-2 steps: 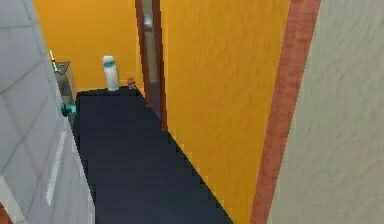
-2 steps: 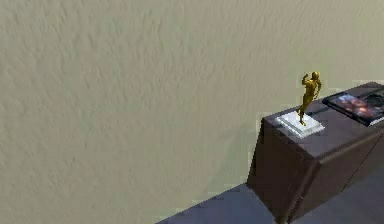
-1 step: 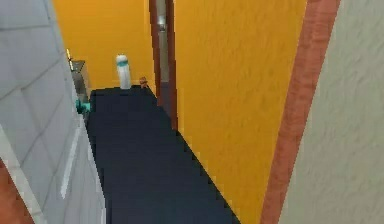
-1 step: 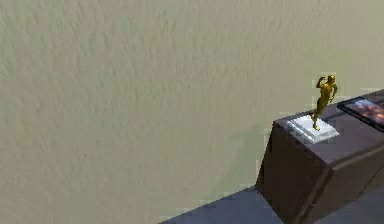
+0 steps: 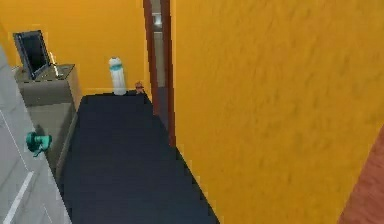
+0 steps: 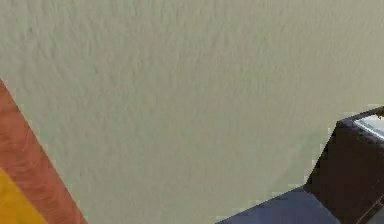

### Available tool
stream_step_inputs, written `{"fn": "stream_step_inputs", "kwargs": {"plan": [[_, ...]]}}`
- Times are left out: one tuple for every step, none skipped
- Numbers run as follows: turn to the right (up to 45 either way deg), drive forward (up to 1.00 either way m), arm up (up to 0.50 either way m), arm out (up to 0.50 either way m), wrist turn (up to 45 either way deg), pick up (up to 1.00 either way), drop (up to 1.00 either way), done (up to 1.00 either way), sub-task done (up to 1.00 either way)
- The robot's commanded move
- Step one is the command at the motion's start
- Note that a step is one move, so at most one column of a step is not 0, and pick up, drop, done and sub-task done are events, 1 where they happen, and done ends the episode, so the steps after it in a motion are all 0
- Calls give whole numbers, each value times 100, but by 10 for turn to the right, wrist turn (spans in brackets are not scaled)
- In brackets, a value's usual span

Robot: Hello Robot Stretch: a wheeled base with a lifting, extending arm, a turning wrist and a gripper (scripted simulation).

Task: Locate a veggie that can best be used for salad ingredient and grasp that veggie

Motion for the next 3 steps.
{"fn": "stream_step_inputs", "kwargs": {"plan": [[-120, 0, 0, 0, 0, 0, 0, 0, 0], [0, 100, 0, 0, 0, 0, 0, 0, 0], [-30, 0, 0, 0, 0, 0, 0, 0, 0]]}}
